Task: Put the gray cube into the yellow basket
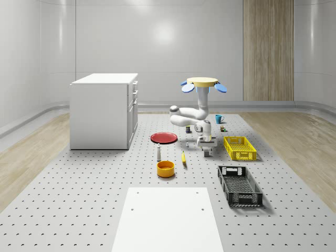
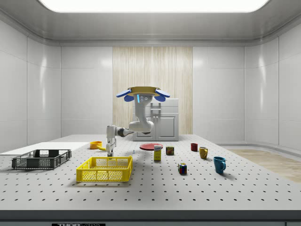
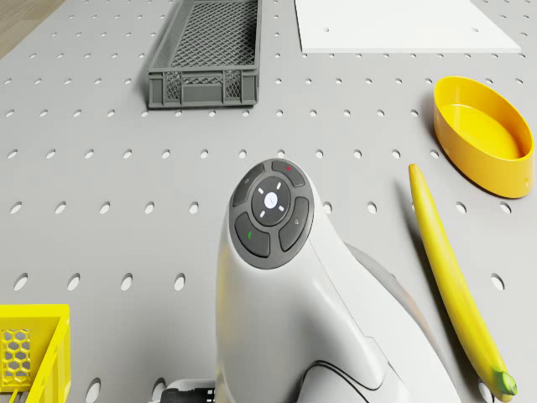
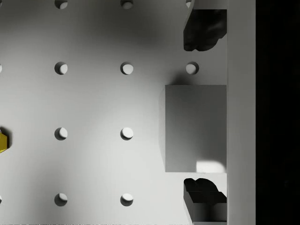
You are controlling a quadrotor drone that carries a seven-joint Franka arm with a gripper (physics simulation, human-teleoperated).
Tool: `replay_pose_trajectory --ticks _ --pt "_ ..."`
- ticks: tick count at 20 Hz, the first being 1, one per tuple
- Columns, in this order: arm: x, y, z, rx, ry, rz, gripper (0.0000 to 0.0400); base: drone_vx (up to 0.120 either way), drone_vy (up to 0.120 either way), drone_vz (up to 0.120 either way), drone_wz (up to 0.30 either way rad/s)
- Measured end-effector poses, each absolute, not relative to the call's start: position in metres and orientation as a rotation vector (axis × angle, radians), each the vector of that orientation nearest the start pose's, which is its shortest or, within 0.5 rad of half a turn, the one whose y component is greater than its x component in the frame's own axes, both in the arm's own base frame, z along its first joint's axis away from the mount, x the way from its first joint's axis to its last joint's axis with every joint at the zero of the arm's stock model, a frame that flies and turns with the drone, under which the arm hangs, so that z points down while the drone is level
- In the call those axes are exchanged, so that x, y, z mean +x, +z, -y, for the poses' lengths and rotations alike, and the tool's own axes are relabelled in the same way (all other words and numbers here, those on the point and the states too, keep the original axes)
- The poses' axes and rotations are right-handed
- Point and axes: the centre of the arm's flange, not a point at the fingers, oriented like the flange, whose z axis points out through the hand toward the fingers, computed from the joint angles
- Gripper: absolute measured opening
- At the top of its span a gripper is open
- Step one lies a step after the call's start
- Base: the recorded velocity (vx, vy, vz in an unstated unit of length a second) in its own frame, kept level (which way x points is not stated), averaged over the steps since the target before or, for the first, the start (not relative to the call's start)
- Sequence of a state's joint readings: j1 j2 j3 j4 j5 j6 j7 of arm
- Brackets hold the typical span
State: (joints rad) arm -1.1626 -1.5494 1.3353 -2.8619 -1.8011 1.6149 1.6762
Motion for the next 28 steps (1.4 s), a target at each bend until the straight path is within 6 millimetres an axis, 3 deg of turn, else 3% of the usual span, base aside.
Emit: replay_pose_trajectory --ticks 10,22,25,28 --pt "0.315 0.511 -0.013 0.001 0.786 0.002 0.0400 0.000 0.000 0.000 0.000" --pt "0.311 0.517 -0.007 0.001 0.786 0.002 0.0400 0.000 0.000 0.000 0.000" --pt "0.309 0.518 -0.006 0.001 0.786 0.002 0.0327 0.000 0.000 0.000 0.000" --pt "0.308 0.518 -0.006 0.001 0.786 0.002 0.0287 0.000 0.000 0.000 0.000"
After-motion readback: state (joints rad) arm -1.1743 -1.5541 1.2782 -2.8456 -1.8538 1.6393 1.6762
